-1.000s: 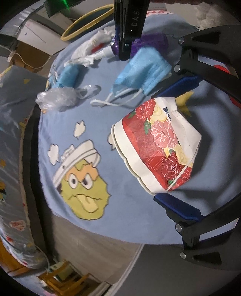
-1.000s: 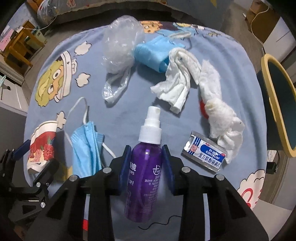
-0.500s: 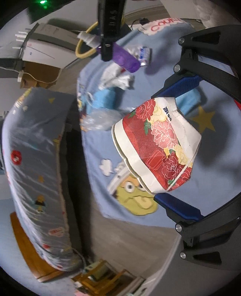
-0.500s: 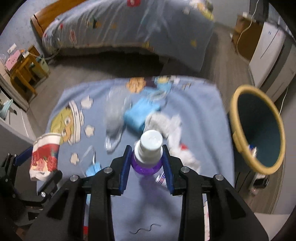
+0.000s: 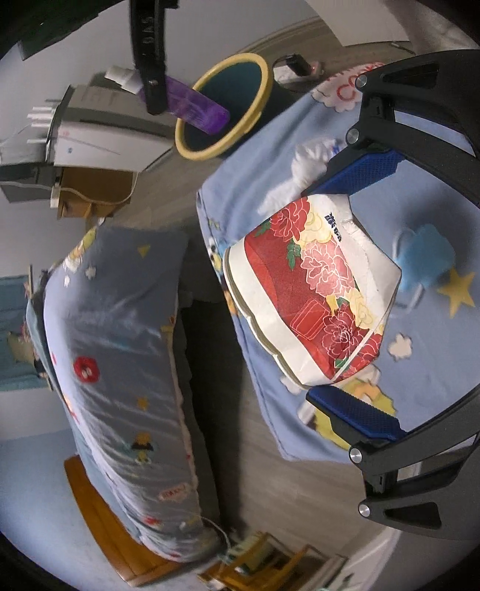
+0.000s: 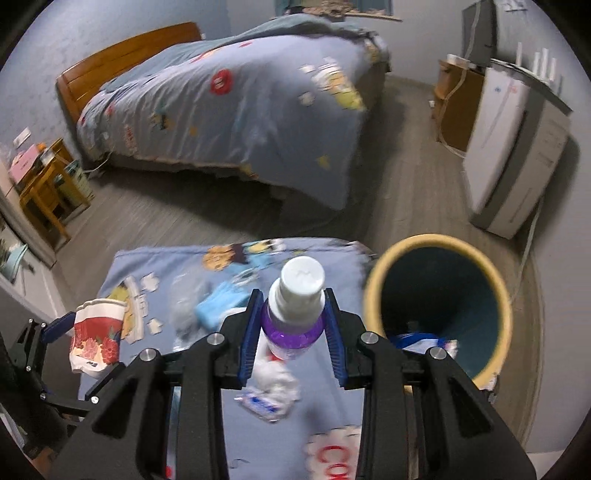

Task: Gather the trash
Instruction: 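Carry the cup and spray bottle over the bin and open both tools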

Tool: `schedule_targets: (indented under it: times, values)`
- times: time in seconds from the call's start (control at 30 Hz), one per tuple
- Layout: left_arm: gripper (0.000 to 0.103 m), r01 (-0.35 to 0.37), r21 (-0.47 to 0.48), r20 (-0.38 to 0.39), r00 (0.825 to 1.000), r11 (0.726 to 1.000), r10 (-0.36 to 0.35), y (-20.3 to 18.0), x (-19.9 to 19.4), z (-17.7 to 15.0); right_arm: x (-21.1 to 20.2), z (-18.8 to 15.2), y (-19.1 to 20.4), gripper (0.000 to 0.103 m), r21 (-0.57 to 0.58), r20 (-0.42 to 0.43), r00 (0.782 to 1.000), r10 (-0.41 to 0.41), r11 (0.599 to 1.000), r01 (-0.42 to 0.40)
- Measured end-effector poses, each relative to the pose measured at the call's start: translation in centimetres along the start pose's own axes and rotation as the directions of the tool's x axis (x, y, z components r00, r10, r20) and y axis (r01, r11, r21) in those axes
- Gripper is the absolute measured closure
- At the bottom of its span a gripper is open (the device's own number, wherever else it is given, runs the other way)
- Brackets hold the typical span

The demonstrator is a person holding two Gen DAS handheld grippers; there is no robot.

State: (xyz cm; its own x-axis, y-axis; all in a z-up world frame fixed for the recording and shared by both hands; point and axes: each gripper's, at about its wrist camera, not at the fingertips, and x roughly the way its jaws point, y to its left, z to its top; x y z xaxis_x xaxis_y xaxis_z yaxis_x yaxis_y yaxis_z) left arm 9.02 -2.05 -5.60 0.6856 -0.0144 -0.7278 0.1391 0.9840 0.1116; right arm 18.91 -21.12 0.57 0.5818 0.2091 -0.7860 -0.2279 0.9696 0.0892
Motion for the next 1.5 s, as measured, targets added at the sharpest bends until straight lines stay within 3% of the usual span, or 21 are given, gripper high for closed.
schedule_targets:
  times: [0.3, 0.43, 0.63, 0.8, 1.0, 1.43, 1.5]
  values:
    - [0.007, 0.074, 0.078, 0.006, 0.997, 0.994, -0.075, -5.5, 1.8, 4.1, -0.4, 0.5, -10.4, 0.071, 0.069, -0.009, 0.993, -0.116, 0.991, 0.117]
    - [0.007, 0.111, 0.122, -0.011, 0.994, 0.986, -0.111, -8.3, 3.4, 5.5, 0.3, -0.1, -15.2, 0.071, 0.083, -0.036, 0.977, -0.210, 0.974, 0.212]
    - [0.007, 0.180, 0.186, -0.038, 0.984, 0.966, -0.176, -13.6, 6.5, 7.7, 2.9, -1.8, -20.9, 0.071, 0.221, -0.118, 0.972, -0.203, 0.949, 0.225]
    - [0.007, 0.261, 0.204, -0.064, 0.965, 0.944, -0.253, -17.8, 8.8, 8.3, 4.3, -2.3, -21.3, 0.071, 0.239, -0.144, 0.971, -0.194, 0.945, 0.224]
    - [0.007, 0.301, 0.253, -0.081, 0.954, 0.919, -0.290, -22.1, 11.3, 9.3, 5.6, -2.6, -21.6, 0.071, 0.251, -0.165, 0.971, -0.176, 0.944, 0.214]
    - [0.006, 0.277, 0.346, -0.106, 0.961, 0.896, -0.256, -25.6, 14.7, 9.4, 5.7, -2.7, -23.1, 0.070, 0.356, -0.129, 0.981, -0.143, 0.917, 0.180]
    - [0.005, 0.287, 0.343, -0.108, 0.958, 0.895, -0.266, -25.5, 14.8, 9.3, 5.8, -2.8, -23.3, 0.059, 0.365, -0.131, 0.981, -0.144, 0.913, 0.183]
